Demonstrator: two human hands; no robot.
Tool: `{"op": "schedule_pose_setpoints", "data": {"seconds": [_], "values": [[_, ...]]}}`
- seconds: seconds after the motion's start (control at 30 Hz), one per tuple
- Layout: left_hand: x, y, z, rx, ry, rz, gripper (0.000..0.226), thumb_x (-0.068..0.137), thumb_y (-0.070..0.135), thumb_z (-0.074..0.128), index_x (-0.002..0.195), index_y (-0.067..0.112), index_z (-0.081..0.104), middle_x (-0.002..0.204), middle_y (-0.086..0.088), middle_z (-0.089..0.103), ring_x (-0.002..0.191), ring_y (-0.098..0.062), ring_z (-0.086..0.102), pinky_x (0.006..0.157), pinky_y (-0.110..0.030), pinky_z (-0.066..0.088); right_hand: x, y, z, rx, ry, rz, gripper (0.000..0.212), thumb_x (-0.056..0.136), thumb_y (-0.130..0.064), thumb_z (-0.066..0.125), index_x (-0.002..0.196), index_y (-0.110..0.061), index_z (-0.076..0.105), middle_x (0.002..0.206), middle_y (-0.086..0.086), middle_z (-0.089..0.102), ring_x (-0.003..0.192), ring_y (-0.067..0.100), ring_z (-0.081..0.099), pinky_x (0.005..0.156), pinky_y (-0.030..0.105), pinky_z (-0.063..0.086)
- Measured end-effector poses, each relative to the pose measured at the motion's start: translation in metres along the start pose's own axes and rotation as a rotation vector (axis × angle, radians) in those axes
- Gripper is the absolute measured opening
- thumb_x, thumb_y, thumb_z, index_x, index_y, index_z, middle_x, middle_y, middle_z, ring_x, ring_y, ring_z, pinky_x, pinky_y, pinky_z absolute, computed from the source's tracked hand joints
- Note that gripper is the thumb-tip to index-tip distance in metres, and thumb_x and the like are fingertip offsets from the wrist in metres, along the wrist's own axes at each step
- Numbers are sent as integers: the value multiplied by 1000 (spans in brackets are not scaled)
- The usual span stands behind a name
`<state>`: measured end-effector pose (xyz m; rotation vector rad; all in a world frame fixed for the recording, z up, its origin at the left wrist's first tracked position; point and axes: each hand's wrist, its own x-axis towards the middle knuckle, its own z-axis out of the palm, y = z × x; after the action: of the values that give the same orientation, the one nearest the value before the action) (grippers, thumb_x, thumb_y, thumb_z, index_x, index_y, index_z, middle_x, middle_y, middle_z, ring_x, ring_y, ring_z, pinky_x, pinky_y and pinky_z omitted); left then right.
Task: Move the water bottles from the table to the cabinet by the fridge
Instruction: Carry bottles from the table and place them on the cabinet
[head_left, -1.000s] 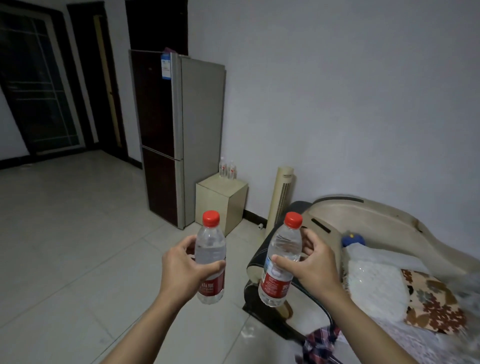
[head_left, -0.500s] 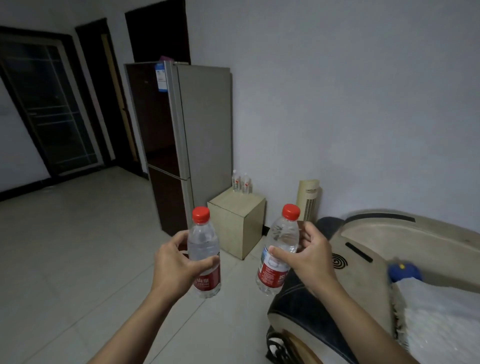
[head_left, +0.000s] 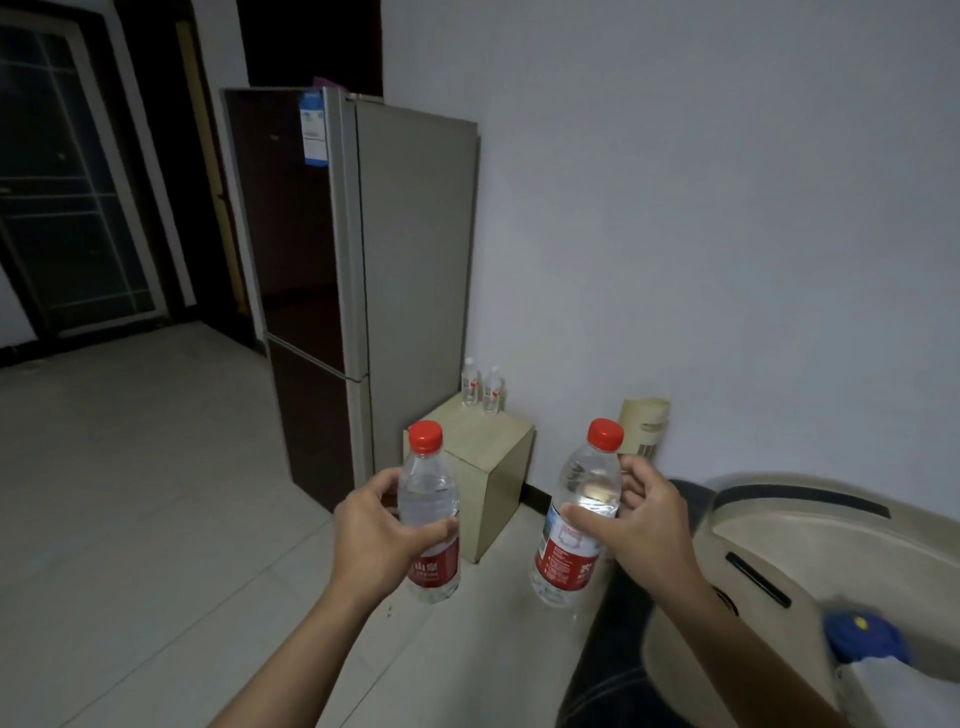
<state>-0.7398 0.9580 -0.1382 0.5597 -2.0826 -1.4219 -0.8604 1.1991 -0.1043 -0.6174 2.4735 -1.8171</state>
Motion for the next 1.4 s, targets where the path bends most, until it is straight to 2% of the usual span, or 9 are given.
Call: {"op": "schedule_pose_setpoints", "data": {"seconds": [0.17, 0.23, 0.37, 0.6, 0.73, 0.87, 0.97, 1.27, 1.4], "values": [[97, -14, -4, -40, -22, 17, 53, 56, 24, 95, 102, 27, 70, 89, 14, 74, 79, 7, 69, 70, -22, 59, 74, -13, 39, -3, 5, -16, 46, 68, -4, 86, 100, -23, 59, 100, -7, 71, 83, -4, 71, 60, 12, 55], [128, -21, -3, -34, -26, 12, 55, 56, 27, 95, 105, 27, 69, 92, 13, 74, 79, 1, 70, 72, -25, 59, 101, -12, 49, -3, 24, -14, 45, 68, -5, 86, 101, -22, 60, 99, -7, 72, 83, -3, 71, 60, 12, 55], [179, -36, 2, -33, -40, -21, 57, 55, 26, 95, 106, 26, 69, 96, 9, 74, 87, -8, 70, 78, -34, 61, 148, -2, 68, -42, 63, -12, 47, 67, -12, 89, 102, -24, 60, 99, -5, 73, 85, 3, 72, 68, 22, 60], [277, -49, 34, -21, -62, -8, 57, 56, 19, 95, 105, 25, 68, 94, 9, 72, 84, -6, 68, 70, -22, 54, 250, 45, 97, -58, 80, -55, 47, 66, -23, 88, 103, -22, 61, 98, -1, 74, 87, 15, 74, 76, 38, 63], [341, -55, 65, 10, -89, -7, 54, 54, 12, 96, 98, 28, 69, 85, 6, 75, 76, -5, 71, 63, -15, 54, 331, 75, 106, -85, 83, -97, 50, 58, -43, 87, 98, -28, 62, 90, -6, 74, 80, 11, 74, 68, 35, 64], [414, -48, 93, 44, -72, 23, 54, 52, 12, 96, 95, 30, 70, 84, 20, 74, 79, 7, 67, 65, -14, 53, 416, 84, 110, -103, 63, -123, 53, 60, -35, 90, 103, -23, 62, 93, -6, 74, 81, 9, 73, 72, 32, 63], [461, -42, 110, 43, -53, 40, 53, 56, 11, 95, 98, 30, 68, 84, 15, 72, 80, 14, 63, 57, -8, 48, 466, 87, 107, -89, 86, -141, 53, 64, -33, 89, 107, -21, 60, 98, -8, 71, 85, 8, 72, 75, 28, 62], [586, -83, 170, -22, -148, -18, 53, 55, 0, 93, 100, 13, 71, 88, 5, 74, 75, 6, 67, 60, -9, 51, 576, 129, 114, -131, 153, -75, 52, 66, -25, 89, 109, -21, 59, 103, -8, 69, 90, 8, 71, 74, 21, 58], [645, -107, 196, -50, -187, -27, 52, 55, 2, 94, 92, 26, 66, 87, 8, 72, 74, 5, 68, 59, -11, 51, 618, 146, 125, -197, 203, -47, 52, 66, -24, 89, 109, -22, 59, 102, -10, 69, 88, 0, 70, 67, 12, 56]]}}
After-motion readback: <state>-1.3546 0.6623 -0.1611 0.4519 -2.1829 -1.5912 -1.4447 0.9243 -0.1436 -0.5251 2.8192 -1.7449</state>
